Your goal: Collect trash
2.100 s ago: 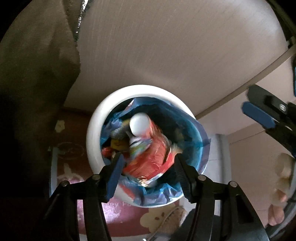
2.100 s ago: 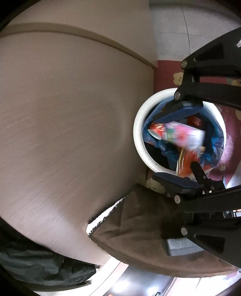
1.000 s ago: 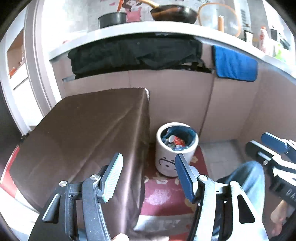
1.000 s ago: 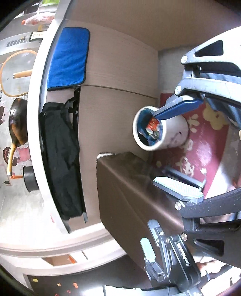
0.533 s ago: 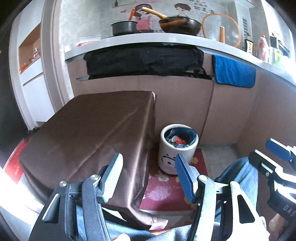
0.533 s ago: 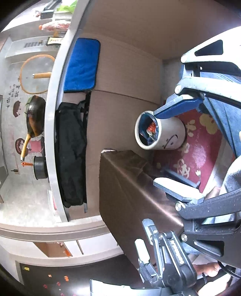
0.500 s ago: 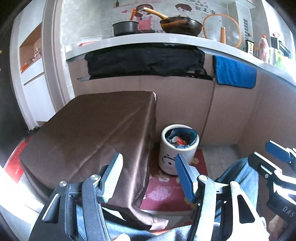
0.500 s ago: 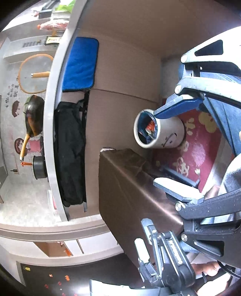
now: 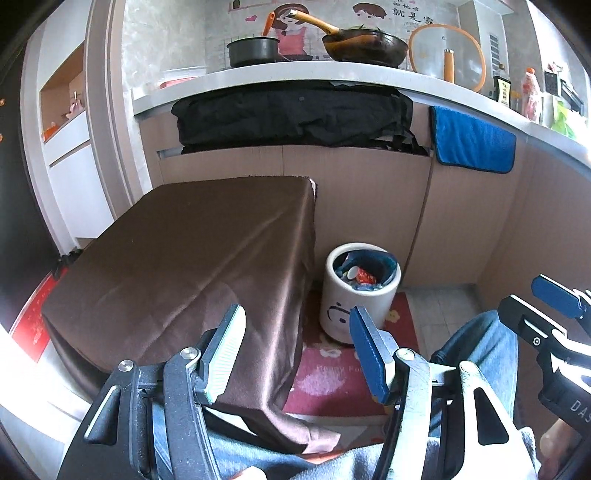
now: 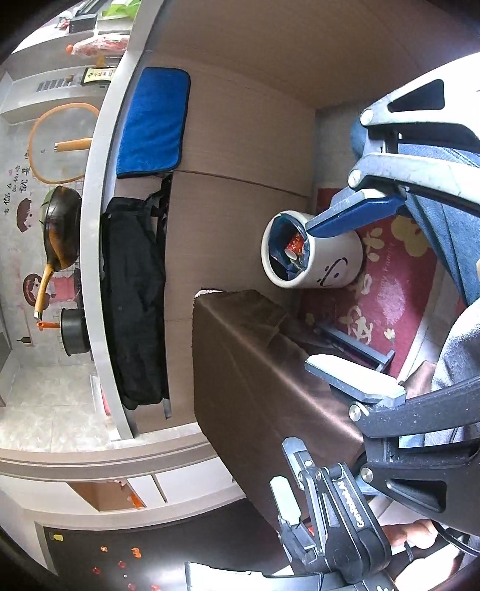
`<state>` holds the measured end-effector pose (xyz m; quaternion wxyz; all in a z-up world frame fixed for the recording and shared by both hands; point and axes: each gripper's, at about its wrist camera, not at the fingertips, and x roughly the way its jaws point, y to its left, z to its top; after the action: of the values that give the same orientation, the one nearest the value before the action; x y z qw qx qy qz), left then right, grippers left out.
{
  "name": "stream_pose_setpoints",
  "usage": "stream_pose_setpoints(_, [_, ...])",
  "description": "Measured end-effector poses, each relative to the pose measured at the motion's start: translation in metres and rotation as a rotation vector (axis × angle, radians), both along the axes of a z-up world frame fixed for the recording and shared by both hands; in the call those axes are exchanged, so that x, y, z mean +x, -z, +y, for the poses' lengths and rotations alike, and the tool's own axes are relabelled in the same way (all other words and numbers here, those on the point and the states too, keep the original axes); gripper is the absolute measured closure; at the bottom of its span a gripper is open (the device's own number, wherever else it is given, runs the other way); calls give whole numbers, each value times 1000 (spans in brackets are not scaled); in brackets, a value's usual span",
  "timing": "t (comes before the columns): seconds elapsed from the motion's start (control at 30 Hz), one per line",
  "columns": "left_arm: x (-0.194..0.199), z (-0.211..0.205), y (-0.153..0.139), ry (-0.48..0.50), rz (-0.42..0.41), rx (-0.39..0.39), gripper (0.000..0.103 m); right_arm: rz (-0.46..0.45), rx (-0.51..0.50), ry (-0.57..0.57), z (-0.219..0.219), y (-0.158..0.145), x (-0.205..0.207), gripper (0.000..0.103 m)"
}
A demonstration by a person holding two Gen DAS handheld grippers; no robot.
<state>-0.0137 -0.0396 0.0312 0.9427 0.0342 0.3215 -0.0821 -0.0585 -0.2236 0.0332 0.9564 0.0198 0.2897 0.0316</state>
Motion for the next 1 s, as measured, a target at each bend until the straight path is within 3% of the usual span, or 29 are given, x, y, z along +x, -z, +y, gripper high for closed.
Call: stream_pose_setpoints(1.0, [1, -3, 4, -7, 22, 4, 43, 24, 3, -19, 6, 3, 3, 40])
